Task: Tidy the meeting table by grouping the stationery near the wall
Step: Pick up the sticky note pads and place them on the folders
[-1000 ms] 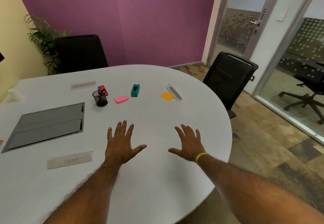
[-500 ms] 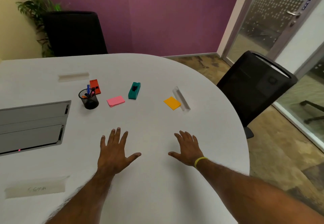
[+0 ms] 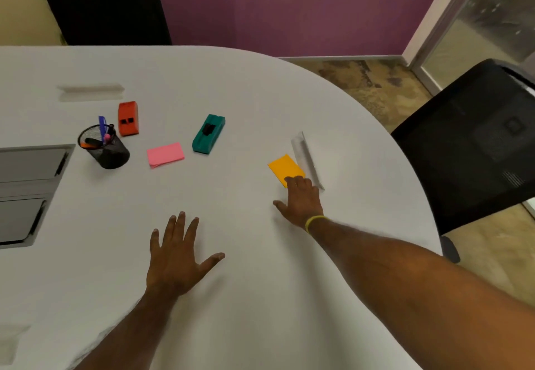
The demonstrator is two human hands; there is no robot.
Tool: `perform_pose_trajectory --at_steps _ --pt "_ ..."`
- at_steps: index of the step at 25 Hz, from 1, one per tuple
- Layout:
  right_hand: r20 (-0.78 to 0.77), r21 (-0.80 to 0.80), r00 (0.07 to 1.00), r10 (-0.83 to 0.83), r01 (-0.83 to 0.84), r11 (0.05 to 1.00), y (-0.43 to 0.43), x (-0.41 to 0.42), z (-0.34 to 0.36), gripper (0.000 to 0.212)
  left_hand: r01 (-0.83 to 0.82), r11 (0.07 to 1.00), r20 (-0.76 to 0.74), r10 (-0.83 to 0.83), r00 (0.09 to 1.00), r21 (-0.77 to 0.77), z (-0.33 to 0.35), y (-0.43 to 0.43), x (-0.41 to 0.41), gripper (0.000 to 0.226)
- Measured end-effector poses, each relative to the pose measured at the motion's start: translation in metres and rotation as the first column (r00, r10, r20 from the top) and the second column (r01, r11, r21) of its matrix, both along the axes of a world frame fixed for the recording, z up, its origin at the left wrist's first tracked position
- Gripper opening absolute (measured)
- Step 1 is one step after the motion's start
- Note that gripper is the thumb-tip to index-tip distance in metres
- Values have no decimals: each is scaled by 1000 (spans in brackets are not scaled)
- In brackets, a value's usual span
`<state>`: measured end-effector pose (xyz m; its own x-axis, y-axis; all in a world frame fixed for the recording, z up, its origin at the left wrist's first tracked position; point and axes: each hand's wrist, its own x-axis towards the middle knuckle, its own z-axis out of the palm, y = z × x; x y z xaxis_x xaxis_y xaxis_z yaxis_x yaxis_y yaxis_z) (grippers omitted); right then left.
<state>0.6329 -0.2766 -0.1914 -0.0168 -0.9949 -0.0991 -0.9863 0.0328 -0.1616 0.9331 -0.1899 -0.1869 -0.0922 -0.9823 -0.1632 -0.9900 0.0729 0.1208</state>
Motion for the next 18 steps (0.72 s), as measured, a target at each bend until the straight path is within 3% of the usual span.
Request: perform_pose_trajectory --at_steps 10,14,18 --pt "-165 100 986 23 -6 995 -122 -14 -27 59 -11 1000 -46 11 999 -17 -19 -55 -23 109" --pt "-139 125 990 14 4 992 -130 -13 -32 56 -2 1000 -63 0 998 -24 -25 -62 -29 108" --pt "-63 134 991 -119 127 983 -137 -6 -28 66 4 1000 -88 -6 996 -31 -26 -68 -32 107"
